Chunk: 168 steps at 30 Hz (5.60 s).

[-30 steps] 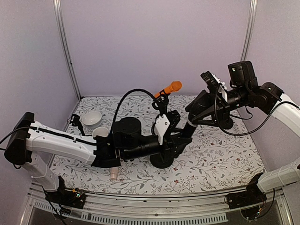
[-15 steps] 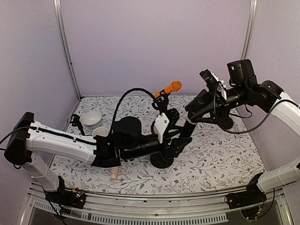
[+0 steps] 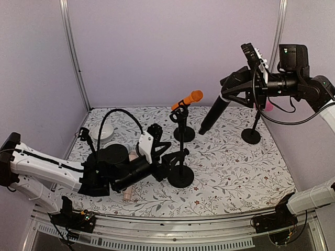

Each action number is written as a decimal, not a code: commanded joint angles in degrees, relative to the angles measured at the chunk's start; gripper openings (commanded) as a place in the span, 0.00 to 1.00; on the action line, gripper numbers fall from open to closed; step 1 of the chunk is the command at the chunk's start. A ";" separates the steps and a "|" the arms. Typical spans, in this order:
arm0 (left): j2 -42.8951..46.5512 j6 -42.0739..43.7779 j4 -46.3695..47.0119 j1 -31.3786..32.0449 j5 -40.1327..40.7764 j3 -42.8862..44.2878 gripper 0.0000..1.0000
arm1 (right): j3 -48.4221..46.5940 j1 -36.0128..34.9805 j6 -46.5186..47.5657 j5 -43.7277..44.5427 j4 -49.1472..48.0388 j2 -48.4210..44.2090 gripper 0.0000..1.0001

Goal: Attach the microphones to the stand

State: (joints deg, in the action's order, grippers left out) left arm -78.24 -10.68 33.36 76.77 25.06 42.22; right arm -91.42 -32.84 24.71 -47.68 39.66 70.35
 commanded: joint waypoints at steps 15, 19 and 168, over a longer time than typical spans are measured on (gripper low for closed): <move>-17.68 11.20 19.10 -6.39 14.60 12.56 0.58 | -18.85 5.85 -12.51 12.24 -6.40 4.19 0.00; -20.04 13.56 27.29 -7.07 14.73 11.54 0.49 | -17.39 5.85 -14.12 7.47 -8.22 4.23 0.00; -12.30 21.60 24.19 -4.99 0.98 8.92 0.00 | 11.38 -9.08 -8.52 13.29 -12.91 18.85 0.29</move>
State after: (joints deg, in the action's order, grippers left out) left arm -94.35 1.96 54.02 68.49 35.48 51.09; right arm -81.25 -42.68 14.26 -39.55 1.39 86.48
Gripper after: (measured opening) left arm 0.243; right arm 0.439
